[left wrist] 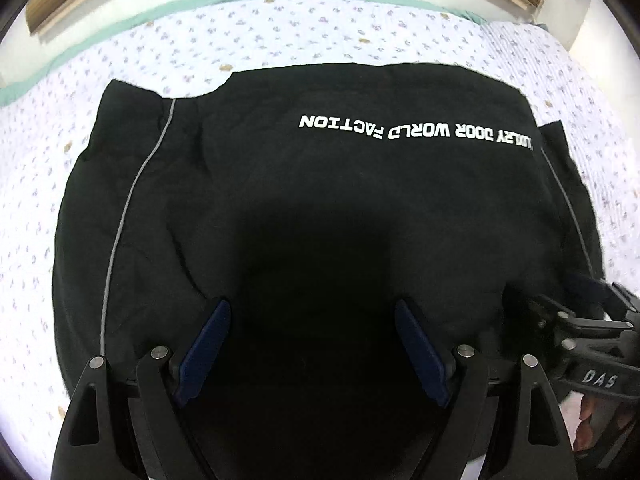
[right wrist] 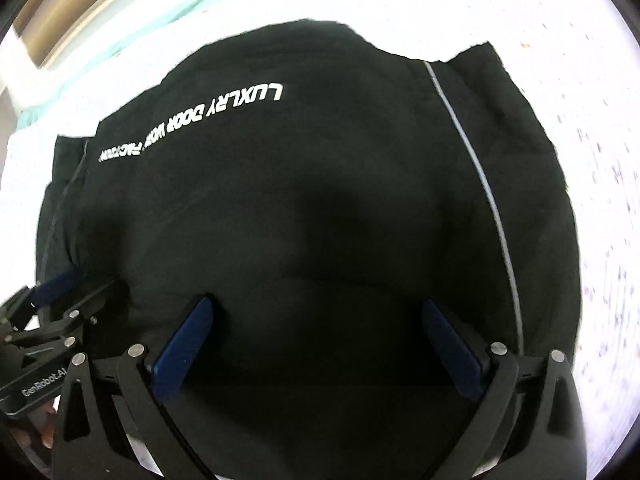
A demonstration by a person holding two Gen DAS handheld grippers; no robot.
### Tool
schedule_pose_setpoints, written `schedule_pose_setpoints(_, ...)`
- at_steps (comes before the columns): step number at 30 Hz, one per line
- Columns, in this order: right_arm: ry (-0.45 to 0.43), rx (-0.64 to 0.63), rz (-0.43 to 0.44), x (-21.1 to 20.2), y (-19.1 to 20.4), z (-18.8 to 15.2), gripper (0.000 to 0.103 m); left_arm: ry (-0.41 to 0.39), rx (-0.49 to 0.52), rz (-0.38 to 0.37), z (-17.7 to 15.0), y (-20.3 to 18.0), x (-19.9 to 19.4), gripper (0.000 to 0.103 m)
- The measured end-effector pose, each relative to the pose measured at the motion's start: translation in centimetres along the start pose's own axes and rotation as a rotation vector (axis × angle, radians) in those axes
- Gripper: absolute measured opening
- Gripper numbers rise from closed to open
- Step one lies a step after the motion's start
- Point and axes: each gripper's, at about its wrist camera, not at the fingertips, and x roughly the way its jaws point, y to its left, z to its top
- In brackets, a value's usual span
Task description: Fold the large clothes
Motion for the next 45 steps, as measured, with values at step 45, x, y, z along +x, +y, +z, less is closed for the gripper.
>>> schedule_pose_setpoints(45, 0.032, 0.276, 0.535, -2.0, -21.5, -2.3, 0.103, -0.088, -0.374, -0.402, -6.1, 25.1, -3.8, 0.086)
